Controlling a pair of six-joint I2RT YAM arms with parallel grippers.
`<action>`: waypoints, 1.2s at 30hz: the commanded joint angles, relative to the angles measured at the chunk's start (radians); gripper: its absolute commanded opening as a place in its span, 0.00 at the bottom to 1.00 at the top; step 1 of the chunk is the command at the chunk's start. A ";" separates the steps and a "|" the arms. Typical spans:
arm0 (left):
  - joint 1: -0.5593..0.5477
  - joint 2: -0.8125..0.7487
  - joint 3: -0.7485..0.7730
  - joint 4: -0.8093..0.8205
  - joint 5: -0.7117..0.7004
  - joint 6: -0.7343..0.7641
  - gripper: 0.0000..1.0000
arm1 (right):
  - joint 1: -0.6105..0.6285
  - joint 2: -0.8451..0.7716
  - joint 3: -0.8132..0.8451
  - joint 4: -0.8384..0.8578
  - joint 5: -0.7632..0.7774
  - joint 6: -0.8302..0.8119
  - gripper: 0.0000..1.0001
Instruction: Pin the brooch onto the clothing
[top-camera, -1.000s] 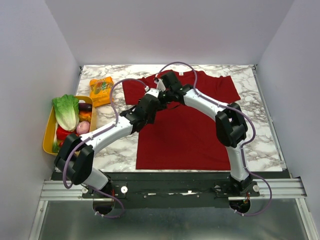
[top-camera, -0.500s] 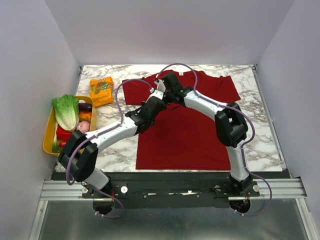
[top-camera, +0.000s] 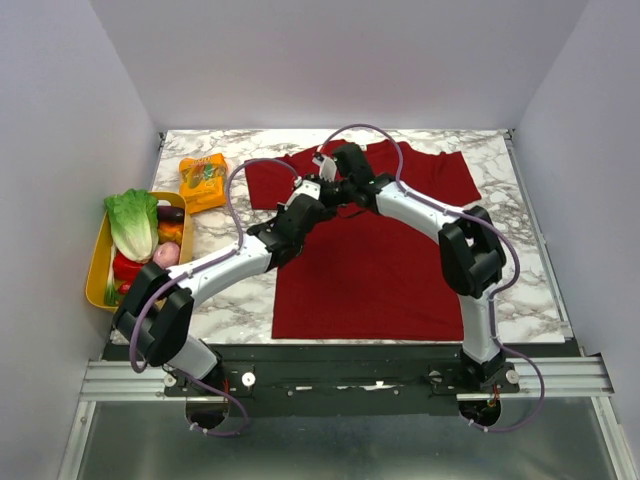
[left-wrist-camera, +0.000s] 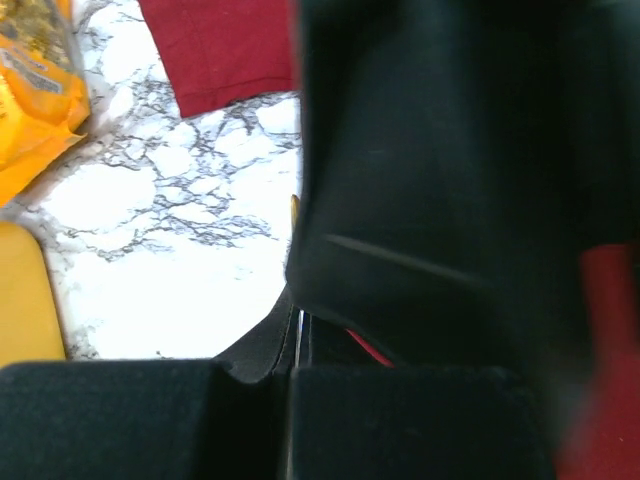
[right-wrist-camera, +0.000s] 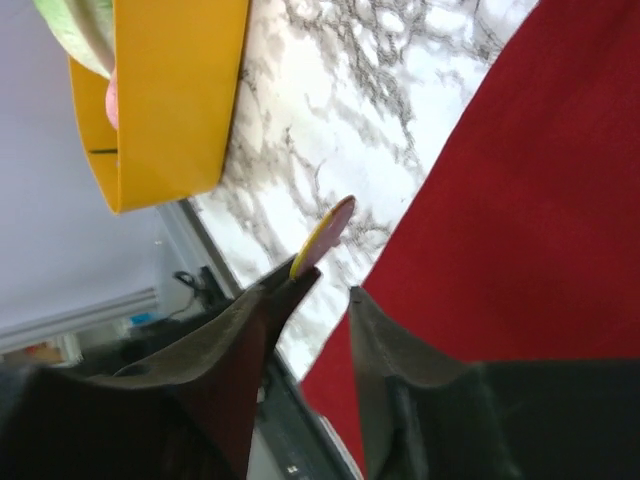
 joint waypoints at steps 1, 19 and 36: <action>0.022 -0.079 -0.034 0.086 -0.036 -0.009 0.00 | -0.005 -0.099 -0.043 0.010 -0.130 0.002 0.55; 0.221 -0.438 -0.203 0.273 0.701 -0.130 0.00 | -0.137 -0.389 -0.369 0.312 -0.246 -0.155 0.93; 0.270 -0.501 -0.189 0.392 1.172 -0.219 0.00 | -0.155 -0.462 -0.508 0.726 -0.409 -0.004 0.82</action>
